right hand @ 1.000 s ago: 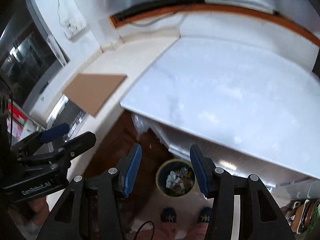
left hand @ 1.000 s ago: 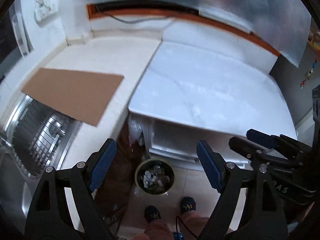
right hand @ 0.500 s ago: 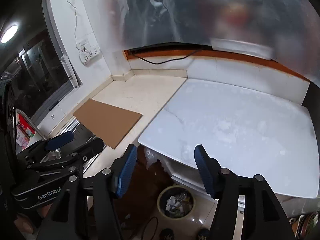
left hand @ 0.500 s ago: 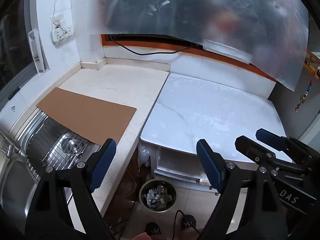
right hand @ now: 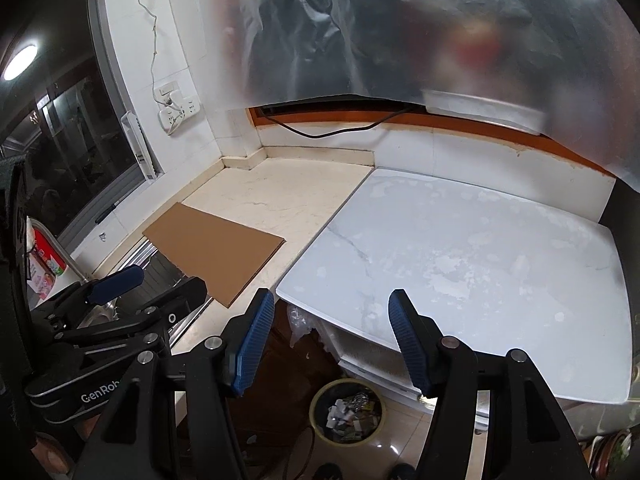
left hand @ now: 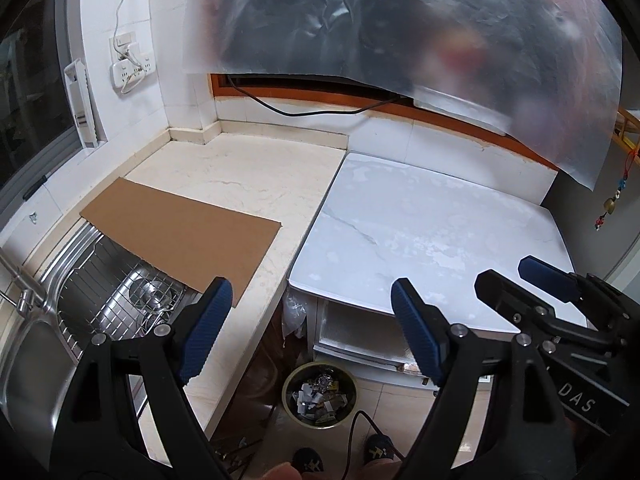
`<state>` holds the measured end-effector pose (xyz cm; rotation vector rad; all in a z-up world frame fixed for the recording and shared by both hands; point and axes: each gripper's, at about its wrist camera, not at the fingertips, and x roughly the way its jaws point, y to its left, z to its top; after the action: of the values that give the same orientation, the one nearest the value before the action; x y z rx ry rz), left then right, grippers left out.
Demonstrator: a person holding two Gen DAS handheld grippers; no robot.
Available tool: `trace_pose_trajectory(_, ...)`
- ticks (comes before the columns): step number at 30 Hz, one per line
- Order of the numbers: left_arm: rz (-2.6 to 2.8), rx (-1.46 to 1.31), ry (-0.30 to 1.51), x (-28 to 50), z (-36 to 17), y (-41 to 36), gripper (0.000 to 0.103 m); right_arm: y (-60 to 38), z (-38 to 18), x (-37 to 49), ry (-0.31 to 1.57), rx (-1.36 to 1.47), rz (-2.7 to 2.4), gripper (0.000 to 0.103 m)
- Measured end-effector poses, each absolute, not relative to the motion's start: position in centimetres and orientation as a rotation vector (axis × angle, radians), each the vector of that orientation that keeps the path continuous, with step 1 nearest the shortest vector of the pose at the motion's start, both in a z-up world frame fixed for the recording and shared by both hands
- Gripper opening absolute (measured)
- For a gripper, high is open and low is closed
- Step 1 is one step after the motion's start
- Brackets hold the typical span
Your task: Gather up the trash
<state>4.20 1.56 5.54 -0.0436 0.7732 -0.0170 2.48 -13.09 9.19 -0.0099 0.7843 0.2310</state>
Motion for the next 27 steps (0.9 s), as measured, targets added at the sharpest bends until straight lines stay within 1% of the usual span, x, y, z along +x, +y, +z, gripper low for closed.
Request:
trace_pose_trajectory(15,-0.004,-0.039,0.781,3.3,5.2,1.0,0.078,-13.2,8.9,1.6,0.791,-0.021,0.205,0.061)
trace_pose_trajectory(27,-0.008,-0.03,0.799,3.3,5.0,0.7,0.075,-13.4,8.6,1.6,0.804,-0.025,0.205,0.061)
